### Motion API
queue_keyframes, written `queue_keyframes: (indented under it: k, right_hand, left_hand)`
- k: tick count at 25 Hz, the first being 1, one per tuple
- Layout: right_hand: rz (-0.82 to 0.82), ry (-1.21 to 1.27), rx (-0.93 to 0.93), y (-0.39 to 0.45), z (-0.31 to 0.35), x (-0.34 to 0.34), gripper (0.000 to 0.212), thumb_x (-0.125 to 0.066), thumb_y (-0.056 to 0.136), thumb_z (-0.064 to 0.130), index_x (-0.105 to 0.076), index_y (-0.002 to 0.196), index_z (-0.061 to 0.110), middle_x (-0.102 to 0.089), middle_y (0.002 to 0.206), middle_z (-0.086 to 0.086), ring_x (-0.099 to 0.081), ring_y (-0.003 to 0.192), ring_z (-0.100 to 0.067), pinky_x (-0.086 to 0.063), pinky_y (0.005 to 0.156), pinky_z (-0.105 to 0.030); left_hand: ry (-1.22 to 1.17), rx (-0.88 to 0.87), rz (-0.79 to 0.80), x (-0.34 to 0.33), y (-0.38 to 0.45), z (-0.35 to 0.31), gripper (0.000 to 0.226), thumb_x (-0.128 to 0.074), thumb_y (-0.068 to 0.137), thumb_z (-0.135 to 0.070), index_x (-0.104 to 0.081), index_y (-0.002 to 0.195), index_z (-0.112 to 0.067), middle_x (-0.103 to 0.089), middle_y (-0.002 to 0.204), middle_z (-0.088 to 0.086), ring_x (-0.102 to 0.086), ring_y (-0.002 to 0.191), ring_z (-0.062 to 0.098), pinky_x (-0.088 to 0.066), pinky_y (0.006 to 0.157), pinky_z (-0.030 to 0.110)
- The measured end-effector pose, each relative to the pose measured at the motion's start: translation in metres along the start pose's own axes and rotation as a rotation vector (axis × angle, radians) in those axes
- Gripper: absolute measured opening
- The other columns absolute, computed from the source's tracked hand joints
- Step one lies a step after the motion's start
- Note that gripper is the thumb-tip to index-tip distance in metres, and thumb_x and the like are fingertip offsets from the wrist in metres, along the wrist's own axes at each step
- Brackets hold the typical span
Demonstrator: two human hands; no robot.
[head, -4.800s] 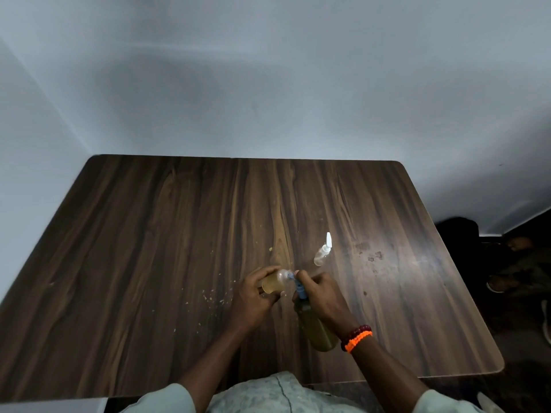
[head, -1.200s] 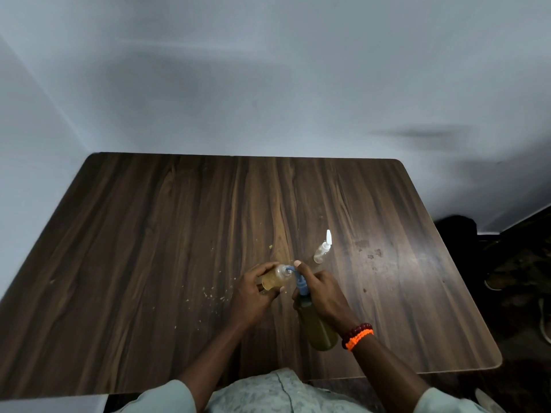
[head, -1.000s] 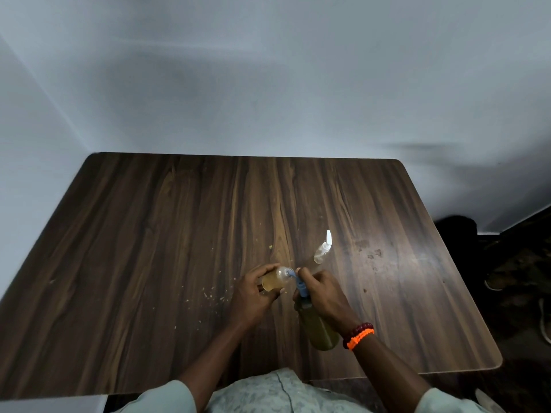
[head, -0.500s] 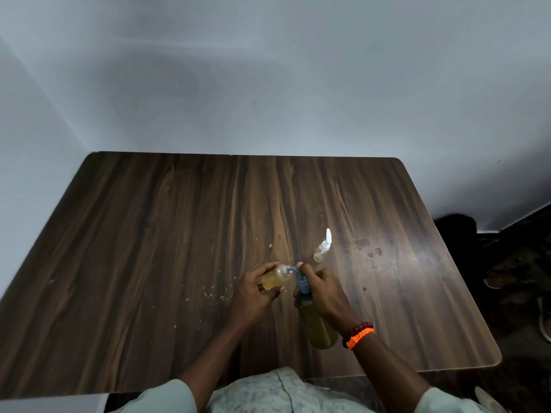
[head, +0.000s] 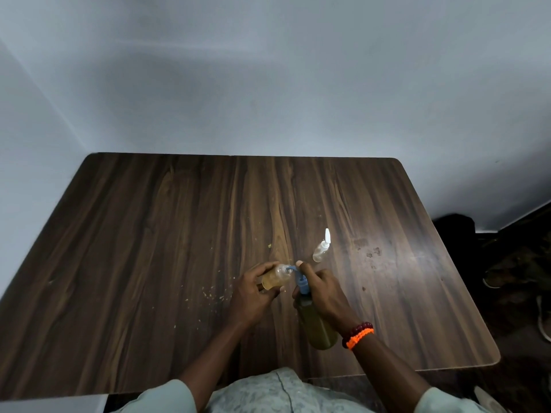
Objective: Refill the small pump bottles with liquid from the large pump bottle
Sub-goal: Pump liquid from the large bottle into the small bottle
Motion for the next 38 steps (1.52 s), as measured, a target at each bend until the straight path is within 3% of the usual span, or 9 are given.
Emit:
queue_keyframes:
  k: [3, 8, 14, 18, 21, 24, 29, 34, 38]
  right_hand:
    - [0.023, 0.044, -0.011, -0.0023, 0.0029, -0.0001, 0.07, -0.051, 0.082, 0.076, -0.061, 0.102, 0.01, -0.075, 0.092, -0.013, -0.076, 0.081, -0.024, -0.063, 0.083, -0.044]
    - [0.054, 0.01, 0.001, -0.0016, 0.0006, -0.0001, 0.055, -0.055, 0.098, 0.056, -0.065, 0.104, 0.002, -0.075, 0.094, -0.014, -0.076, 0.084, -0.028, -0.063, 0.086, -0.049]
    - [0.011, 0.027, -0.002, -0.0078, 0.0048, -0.0012, 0.074, -0.051, 0.08, 0.077, -0.063, 0.1, 0.007, -0.075, 0.091, -0.013, -0.077, 0.082, -0.028, -0.064, 0.085, -0.046]
    - [0.062, -0.076, 0.088, -0.007, 0.0043, 0.0003, 0.058, -0.05, 0.099, 0.058, -0.07, 0.097, 0.004, -0.076, 0.091, -0.015, -0.076, 0.082, -0.029, -0.062, 0.088, -0.053]
    - [0.0, -0.013, 0.039, -0.0071, 0.0052, 0.0008, 0.046, -0.052, 0.097, 0.06, -0.064, 0.091, 0.015, -0.071, 0.086, -0.006, -0.073, 0.072, -0.013, -0.062, 0.074, -0.038]
    - [-0.014, 0.007, 0.014, -0.0095, 0.0076, 0.0006, 0.059, -0.051, 0.081, 0.074, -0.06, 0.092, 0.016, -0.068, 0.082, 0.0, -0.073, 0.067, -0.01, -0.055, 0.062, -0.022]
    - [0.034, -0.001, 0.029, -0.0048, 0.0015, 0.0007, 0.055, -0.055, 0.098, 0.055, -0.071, 0.094, 0.002, -0.077, 0.093, -0.017, -0.075, 0.085, -0.031, -0.061, 0.089, -0.054]
    - [-0.011, 0.023, -0.014, -0.007, 0.0033, -0.0002, 0.074, -0.05, 0.08, 0.078, -0.061, 0.102, 0.009, -0.073, 0.096, -0.014, -0.075, 0.088, -0.03, -0.062, 0.089, -0.052]
    - [0.038, 0.007, 0.003, -0.0069, 0.0029, 0.0008, 0.059, -0.051, 0.095, 0.064, -0.064, 0.101, 0.007, -0.073, 0.095, -0.015, -0.075, 0.087, -0.032, -0.06, 0.091, -0.057]
  left_hand:
    - [0.001, -0.008, -0.004, 0.001, -0.0007, -0.0017, 0.051, -0.083, 0.084, -0.007, -0.067, 0.13, -0.025, -0.071, 0.128, -0.006, -0.066, 0.121, 0.008, -0.058, 0.105, 0.044]
    - [-0.007, 0.008, 0.011, 0.0012, -0.0024, 0.0004, 0.053, -0.084, 0.084, -0.008, -0.067, 0.133, -0.018, -0.072, 0.131, -0.002, -0.067, 0.123, 0.012, -0.058, 0.106, 0.047]
    - [-0.006, -0.008, 0.002, 0.0009, -0.0035, -0.0027, 0.051, -0.083, 0.085, -0.007, -0.067, 0.132, -0.02, -0.071, 0.129, -0.004, -0.066, 0.123, 0.011, -0.058, 0.105, 0.044]
    - [-0.013, 0.006, 0.016, 0.0001, -0.0038, -0.002, 0.052, -0.083, 0.085, -0.007, -0.067, 0.134, -0.016, -0.071, 0.132, -0.001, -0.066, 0.124, 0.015, -0.058, 0.105, 0.047]
    - [-0.016, 0.008, 0.013, 0.0004, -0.0048, -0.0021, 0.052, -0.083, 0.085, -0.008, -0.066, 0.134, -0.018, -0.071, 0.132, -0.002, -0.066, 0.124, 0.014, -0.058, 0.105, 0.047]
    - [-0.01, -0.001, 0.001, 0.0003, -0.0051, -0.002, 0.052, -0.083, 0.085, -0.009, -0.067, 0.133, -0.02, -0.07, 0.131, -0.003, -0.065, 0.124, 0.012, -0.059, 0.104, 0.046]
    - [-0.02, 0.029, 0.023, -0.0005, -0.0059, -0.0017, 0.054, -0.082, 0.086, -0.008, -0.065, 0.136, -0.018, -0.069, 0.135, -0.001, -0.065, 0.126, 0.013, -0.058, 0.106, 0.047]
    - [-0.007, -0.003, -0.008, 0.0005, -0.0068, -0.0051, 0.053, -0.083, 0.085, -0.007, -0.064, 0.125, -0.036, -0.07, 0.127, -0.01, -0.065, 0.121, 0.005, -0.06, 0.103, 0.04]
    - [0.001, -0.008, 0.004, 0.0003, -0.005, -0.0031, 0.051, -0.084, 0.084, -0.008, -0.068, 0.131, -0.023, -0.072, 0.129, -0.005, -0.066, 0.122, 0.009, -0.059, 0.103, 0.043]
Point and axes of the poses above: each hand's wrist, its own y-axis towards the middle knuckle, its own x-axis out of the back of the hand, z = x × y, the point moved 1 cm from there along y, towards the middle knuckle
